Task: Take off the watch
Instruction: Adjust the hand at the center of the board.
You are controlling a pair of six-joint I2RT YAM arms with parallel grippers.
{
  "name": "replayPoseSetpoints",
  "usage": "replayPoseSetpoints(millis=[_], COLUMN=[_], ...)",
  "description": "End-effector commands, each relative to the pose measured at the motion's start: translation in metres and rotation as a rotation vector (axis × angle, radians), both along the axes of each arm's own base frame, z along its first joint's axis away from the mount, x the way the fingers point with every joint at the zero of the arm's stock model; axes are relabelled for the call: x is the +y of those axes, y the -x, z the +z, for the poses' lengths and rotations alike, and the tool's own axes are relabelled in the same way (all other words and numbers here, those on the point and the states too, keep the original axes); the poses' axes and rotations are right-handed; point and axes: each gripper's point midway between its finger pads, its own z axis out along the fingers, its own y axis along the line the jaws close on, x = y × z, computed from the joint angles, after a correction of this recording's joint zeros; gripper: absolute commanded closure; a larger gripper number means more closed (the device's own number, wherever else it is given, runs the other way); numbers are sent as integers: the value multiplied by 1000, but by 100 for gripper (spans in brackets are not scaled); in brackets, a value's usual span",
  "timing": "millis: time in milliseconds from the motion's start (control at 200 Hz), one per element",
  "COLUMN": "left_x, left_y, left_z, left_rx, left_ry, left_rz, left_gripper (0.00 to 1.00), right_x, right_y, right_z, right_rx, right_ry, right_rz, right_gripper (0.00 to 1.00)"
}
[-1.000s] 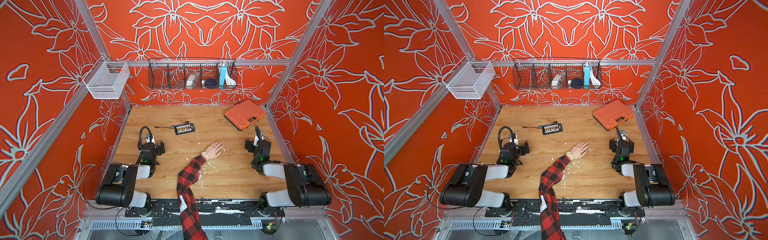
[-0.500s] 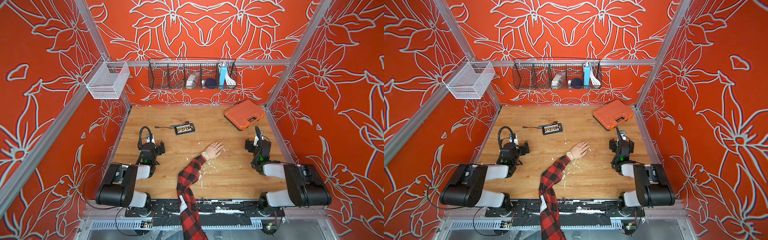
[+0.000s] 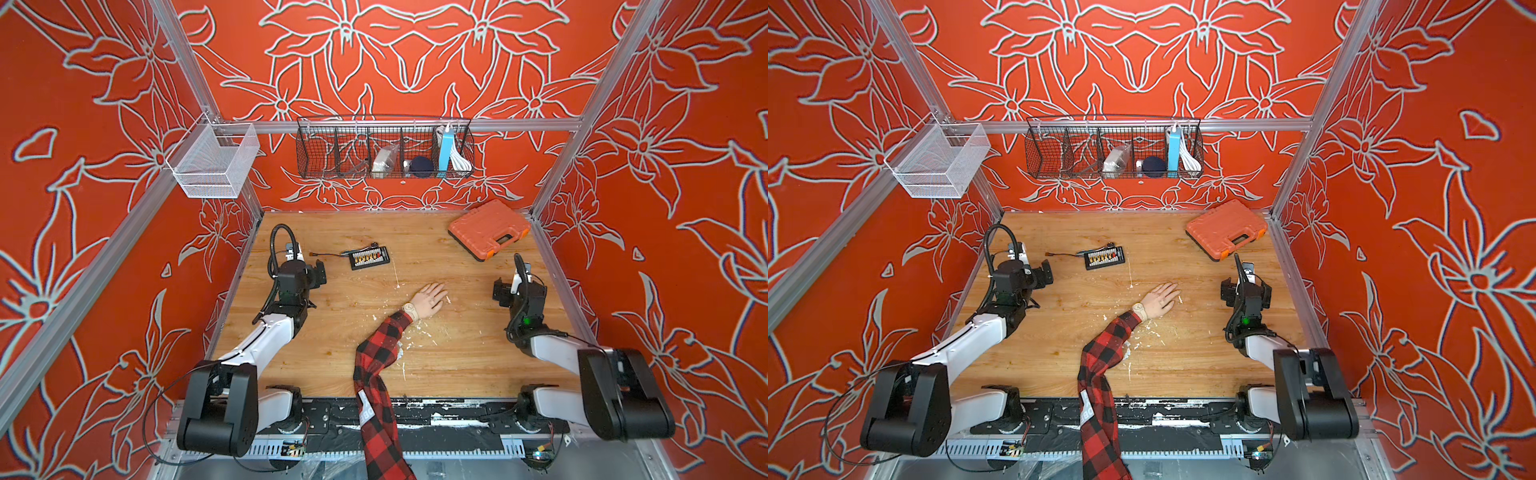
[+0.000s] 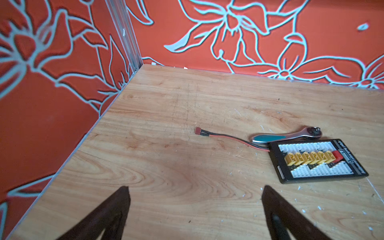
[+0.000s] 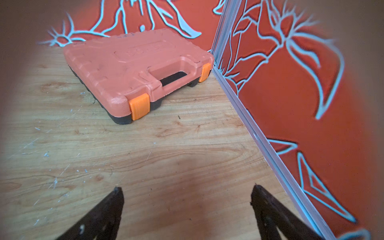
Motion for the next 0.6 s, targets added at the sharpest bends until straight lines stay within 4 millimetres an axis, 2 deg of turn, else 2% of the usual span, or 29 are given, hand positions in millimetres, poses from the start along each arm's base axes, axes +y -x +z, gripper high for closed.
replayPoseSetpoints(millis=[0, 190, 275, 470, 596], left_x=[-10, -46, -57, -89, -101], left_y=[21, 38, 47, 56, 63], left_z=[-18, 8, 16, 35, 32], left_rx=[139, 135, 132, 186, 265], left_ry=[46, 123, 175, 327, 334], left_rz=[-3, -104, -117, -212, -258], left_gripper=[2, 2, 2, 2, 3], right_x=[3, 10, 16, 46, 63], right_y=[4, 19, 25, 37, 42], right_z=[21, 21, 28, 30, 31], right_rx=[17, 77, 86, 163, 242], right_ry=[-15, -102, -153, -274, -293], right_rz=[7, 15, 38, 143, 211], right_gripper=[2, 2, 6, 13, 15])
